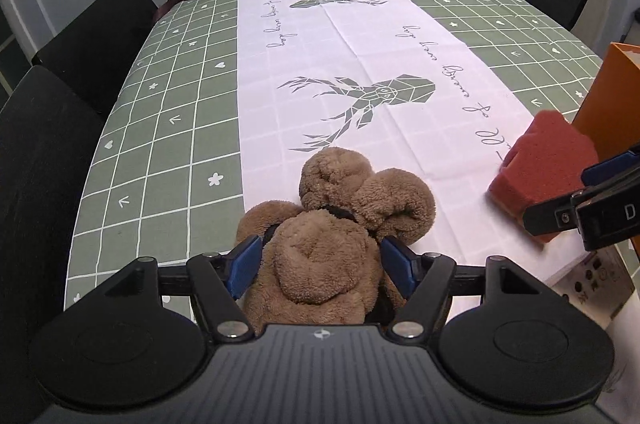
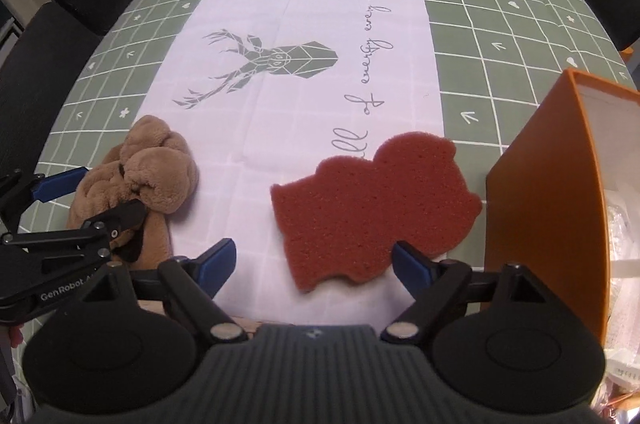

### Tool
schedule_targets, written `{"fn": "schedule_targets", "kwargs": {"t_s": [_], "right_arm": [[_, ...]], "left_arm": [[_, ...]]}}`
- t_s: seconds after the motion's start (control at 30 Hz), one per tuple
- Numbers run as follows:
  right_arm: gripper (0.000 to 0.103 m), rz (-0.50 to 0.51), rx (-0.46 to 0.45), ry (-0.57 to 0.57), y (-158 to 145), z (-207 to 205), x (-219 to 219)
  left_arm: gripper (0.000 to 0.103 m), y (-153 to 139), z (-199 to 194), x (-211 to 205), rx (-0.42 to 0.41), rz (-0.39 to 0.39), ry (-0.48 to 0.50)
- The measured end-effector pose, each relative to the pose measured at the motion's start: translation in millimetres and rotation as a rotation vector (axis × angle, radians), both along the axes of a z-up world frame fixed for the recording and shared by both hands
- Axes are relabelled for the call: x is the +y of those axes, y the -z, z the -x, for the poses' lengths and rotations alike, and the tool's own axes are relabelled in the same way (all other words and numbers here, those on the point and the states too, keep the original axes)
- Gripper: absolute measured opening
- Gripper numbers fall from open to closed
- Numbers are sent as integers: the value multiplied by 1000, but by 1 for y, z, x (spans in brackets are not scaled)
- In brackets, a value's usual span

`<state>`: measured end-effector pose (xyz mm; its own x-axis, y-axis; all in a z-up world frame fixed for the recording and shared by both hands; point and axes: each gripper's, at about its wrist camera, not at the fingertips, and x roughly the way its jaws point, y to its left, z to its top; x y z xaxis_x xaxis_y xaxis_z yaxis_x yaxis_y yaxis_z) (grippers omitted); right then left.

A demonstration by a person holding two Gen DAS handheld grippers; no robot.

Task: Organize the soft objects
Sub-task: 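Grasp the brown teddy bear with the left gripper while the right grasps the red sponge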

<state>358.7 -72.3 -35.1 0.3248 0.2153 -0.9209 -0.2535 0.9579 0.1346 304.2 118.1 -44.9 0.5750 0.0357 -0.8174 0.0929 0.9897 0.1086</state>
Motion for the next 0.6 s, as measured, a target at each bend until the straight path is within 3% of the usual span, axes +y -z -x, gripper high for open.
{"fn": "schedule_targets", "kwargs": {"t_s": [0.2, 0.3, 0.47, 0.6], "right_arm": [[83, 53, -30, 36, 0, 1, -1], [74, 90, -15, 29, 7, -1, 1], [68, 101, -3, 46, 18, -6, 0], [64, 94, 0, 42, 21, -7, -1]], "left_arm": [[80, 5, 0, -4, -10, -31, -2], [81, 9, -2, -6, -9, -45, 0], [82, 13, -1, -4, -23, -22, -21], [75, 16, 2, -3, -37, 8, -33]]}}
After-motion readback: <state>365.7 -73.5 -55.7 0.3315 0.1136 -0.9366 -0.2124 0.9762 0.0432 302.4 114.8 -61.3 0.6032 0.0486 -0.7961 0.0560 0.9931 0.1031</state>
